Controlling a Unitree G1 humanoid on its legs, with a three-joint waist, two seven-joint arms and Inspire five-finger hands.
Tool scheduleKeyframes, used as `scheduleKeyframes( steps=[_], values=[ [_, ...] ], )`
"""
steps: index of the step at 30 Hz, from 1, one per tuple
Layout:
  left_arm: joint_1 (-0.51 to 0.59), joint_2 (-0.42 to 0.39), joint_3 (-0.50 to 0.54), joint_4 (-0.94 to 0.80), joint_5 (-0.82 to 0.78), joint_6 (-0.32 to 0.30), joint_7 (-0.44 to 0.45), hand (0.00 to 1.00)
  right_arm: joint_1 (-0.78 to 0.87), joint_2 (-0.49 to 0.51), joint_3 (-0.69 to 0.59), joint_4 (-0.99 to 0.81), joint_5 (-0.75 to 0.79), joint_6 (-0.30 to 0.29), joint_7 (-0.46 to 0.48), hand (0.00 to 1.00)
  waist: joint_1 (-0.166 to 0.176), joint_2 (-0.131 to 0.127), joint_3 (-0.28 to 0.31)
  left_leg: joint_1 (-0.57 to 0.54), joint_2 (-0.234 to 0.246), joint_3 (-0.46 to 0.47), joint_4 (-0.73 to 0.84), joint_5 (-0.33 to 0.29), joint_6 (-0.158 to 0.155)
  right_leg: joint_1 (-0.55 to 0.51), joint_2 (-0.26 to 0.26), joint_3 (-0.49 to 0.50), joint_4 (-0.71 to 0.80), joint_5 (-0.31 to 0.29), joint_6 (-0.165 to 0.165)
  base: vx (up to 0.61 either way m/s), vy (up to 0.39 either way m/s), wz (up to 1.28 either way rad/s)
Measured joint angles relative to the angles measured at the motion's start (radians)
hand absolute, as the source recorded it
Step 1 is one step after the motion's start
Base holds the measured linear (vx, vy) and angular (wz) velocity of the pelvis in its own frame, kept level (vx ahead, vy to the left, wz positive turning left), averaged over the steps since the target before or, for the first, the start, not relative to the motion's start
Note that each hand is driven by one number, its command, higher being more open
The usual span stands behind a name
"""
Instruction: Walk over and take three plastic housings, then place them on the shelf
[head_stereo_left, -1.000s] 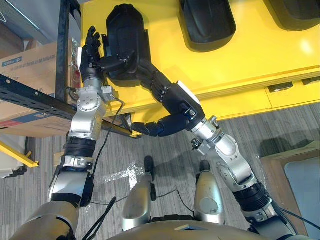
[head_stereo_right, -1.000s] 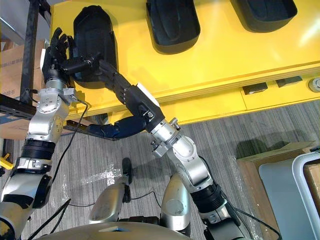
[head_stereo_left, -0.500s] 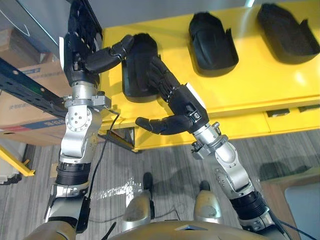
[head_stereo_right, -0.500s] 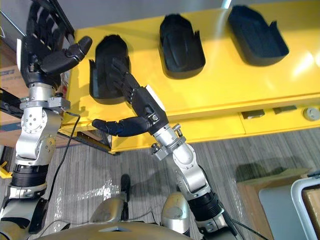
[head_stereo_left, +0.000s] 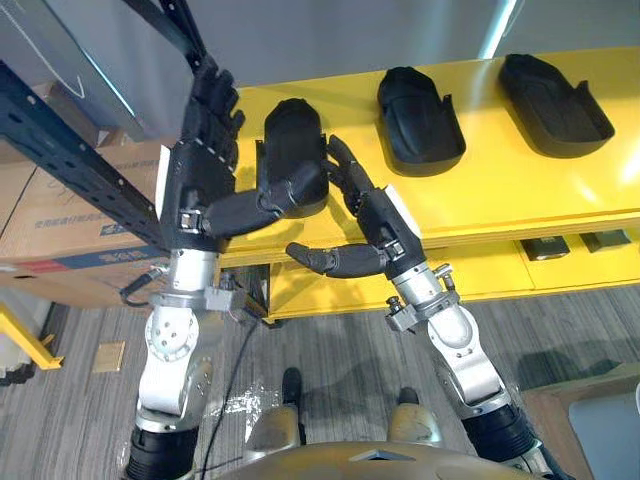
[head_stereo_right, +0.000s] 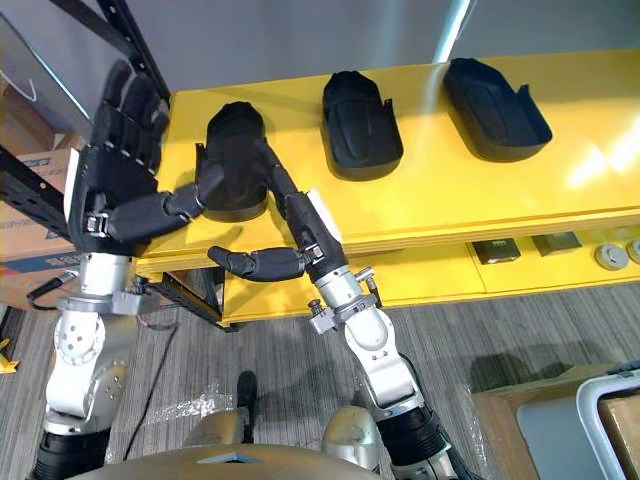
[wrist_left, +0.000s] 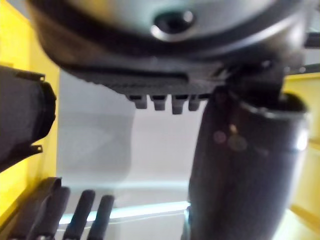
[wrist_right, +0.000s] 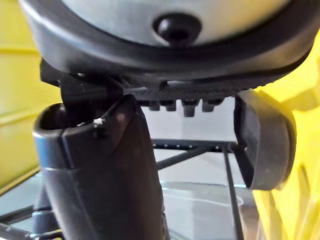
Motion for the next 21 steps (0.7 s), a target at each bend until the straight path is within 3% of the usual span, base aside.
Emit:
scheduleKeyframes(
  steps=[7,11,14,21],
  values=[
    [0.127,-0.065,-0.033,-0.076,0.038,-0.200,0.059,1.00,0.005,-0.002,-0.005,0.005,-0.179,-0.011,-0.171,1.00,0.023,-0.007,-0.004,-0.039,0.000,-0.040,0.000,0.010,-0.002,-0.003,0.004,-0.041,-0.012,0.006,-0.002,-0.02,-0.016,0.17],
    [0.161,-0.095,-0.054,-0.078,0.029,-0.311,0.093,1.00,-0.010,-0.002,-0.007,0.091,-0.263,-0.008,-0.254,1.00,0.059,-0.011,-0.002,-0.050,-0.001,-0.059,0.000,0.014,-0.002,-0.002,0.005,-0.055,-0.012,0.004,-0.005,-0.01,-0.015,0.12],
    [0.167,-0.098,-0.080,-0.079,0.029,-0.341,0.111,1.00,-0.046,-0.002,0.009,0.174,-0.297,0.014,-0.312,1.00,0.065,-0.016,0.001,-0.062,-0.001,-0.078,-0.001,0.021,-0.003,-0.002,0.007,-0.074,-0.011,0.003,-0.007,-0.03,-0.026,0.19],
    [0.169,-0.098,-0.109,-0.079,0.028,-0.342,0.112,1.00,-0.126,0.000,0.014,0.263,-0.371,0.024,-0.375,1.00,0.068,-0.030,0.011,-0.068,0.000,-0.091,-0.003,0.027,-0.003,-0.004,0.009,-0.085,0.001,-0.005,-0.018,-0.01,-0.011,0.06]
  ],
)
